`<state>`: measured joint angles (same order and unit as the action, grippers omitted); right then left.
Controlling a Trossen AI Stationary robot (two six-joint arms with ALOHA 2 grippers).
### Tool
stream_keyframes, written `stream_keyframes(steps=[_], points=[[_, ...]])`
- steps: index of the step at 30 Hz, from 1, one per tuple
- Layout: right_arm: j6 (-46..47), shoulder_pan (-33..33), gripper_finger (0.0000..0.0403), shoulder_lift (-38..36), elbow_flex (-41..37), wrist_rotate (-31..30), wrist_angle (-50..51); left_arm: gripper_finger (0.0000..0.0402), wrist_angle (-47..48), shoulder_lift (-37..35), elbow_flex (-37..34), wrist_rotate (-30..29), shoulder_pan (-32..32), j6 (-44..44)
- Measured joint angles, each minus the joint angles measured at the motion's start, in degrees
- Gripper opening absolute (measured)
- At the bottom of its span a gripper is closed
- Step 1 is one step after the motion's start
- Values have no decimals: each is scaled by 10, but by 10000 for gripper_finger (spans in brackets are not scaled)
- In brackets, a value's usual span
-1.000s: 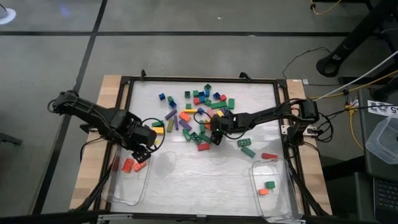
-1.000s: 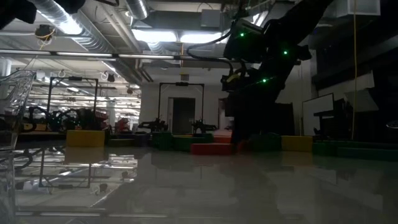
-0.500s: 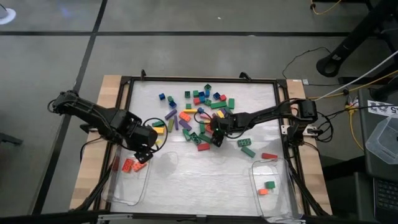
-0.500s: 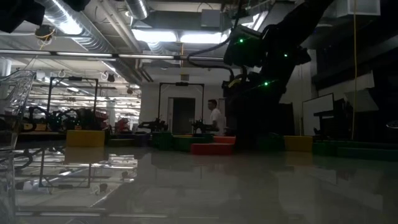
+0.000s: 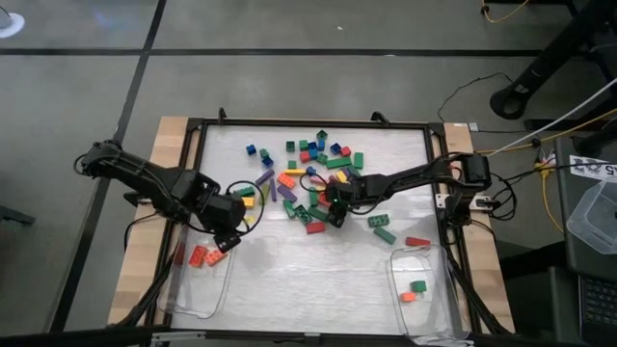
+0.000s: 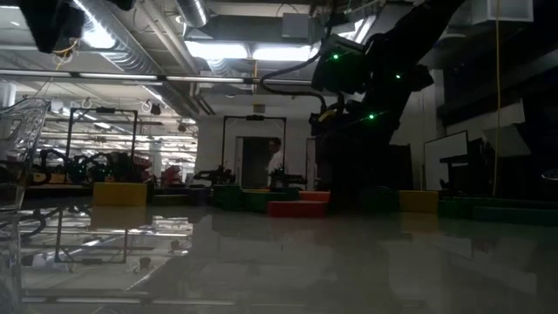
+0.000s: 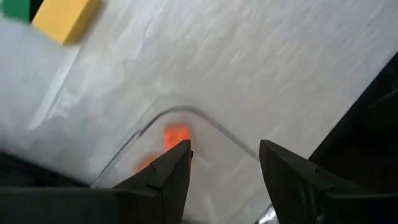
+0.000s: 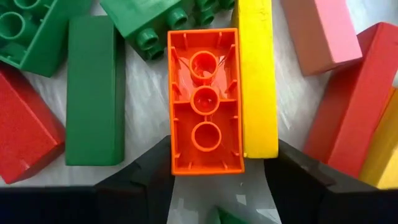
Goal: Sort blocks by size
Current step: Put the large orange game piece into the left transparent bin
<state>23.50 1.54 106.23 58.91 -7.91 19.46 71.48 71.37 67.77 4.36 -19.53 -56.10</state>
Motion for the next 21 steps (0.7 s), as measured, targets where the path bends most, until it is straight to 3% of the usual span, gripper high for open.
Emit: stream_keyframes(steps=[9,16,21], points=[[-57,-1,236,4,74,9,80,178,-66,0,0,-80,0,52],[-90,-1,214,2,102,4,91,178,-126,5,0,-178,1,122],[-90,-1,229,2,103,22,85,178,-177,35,0,-254,1,203]])
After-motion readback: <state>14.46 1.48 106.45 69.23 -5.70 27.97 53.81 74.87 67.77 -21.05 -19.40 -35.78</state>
